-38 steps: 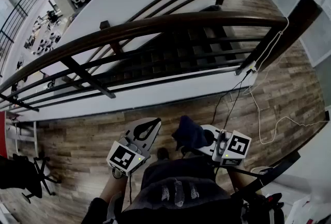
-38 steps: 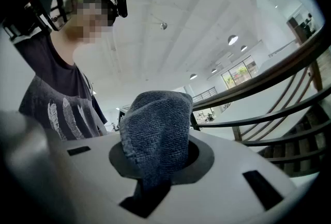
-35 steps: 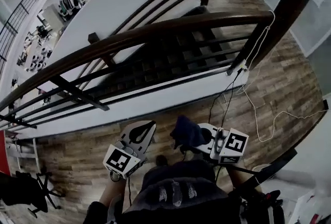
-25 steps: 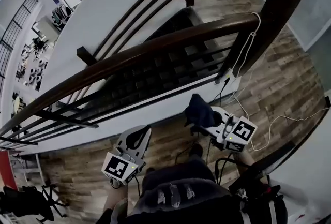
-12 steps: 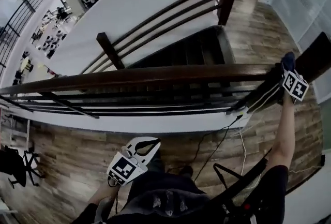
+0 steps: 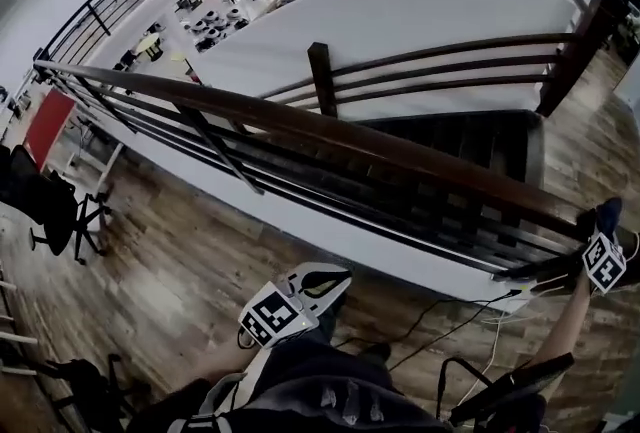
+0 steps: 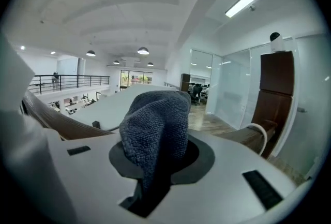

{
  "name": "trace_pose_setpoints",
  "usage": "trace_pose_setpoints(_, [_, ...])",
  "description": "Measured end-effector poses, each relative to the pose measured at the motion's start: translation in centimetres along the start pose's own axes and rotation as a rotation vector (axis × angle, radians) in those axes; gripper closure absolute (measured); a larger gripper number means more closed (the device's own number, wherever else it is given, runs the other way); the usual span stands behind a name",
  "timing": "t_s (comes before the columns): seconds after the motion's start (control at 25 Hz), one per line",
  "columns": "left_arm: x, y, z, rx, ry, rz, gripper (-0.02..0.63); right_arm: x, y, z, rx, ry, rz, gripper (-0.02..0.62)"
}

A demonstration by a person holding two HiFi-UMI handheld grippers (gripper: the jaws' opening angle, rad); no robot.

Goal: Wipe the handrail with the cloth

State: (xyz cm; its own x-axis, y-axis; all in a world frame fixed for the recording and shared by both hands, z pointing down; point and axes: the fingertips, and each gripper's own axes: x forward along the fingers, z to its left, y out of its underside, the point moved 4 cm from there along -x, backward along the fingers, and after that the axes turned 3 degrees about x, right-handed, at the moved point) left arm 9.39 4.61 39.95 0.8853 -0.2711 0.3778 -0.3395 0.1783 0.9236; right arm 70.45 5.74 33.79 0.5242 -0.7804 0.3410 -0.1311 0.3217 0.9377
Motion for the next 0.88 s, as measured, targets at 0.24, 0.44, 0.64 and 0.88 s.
trace_pose_setpoints(0.24, [-3.7,4.1,2.4,-0.012,-0.01,-0.05,0.6,0.4,2.6,8.6,0.0,-0.037,0.046,0.529])
trace_pose_setpoints(0.44, [-10.7,7.1,9.2,-0.033,-0.04,-0.071,0.6,0.1,3.3,16.3,0.031,-0.018,0.109,0.529])
trace_pose_setpoints(0.64, [-19.3,8.1,16.4,-0.119,-0.128,-0.063,0.6,-1.7,2.0,27.8,-0.038,-0.079,0.155,0.529])
trace_pose_setpoints(0.88, [-21.3,8.6,22.0,-0.148,-0.19,-0.082,0.6,-1.4,0.0,42.8,-0.157,-0.186,0.102,0.529])
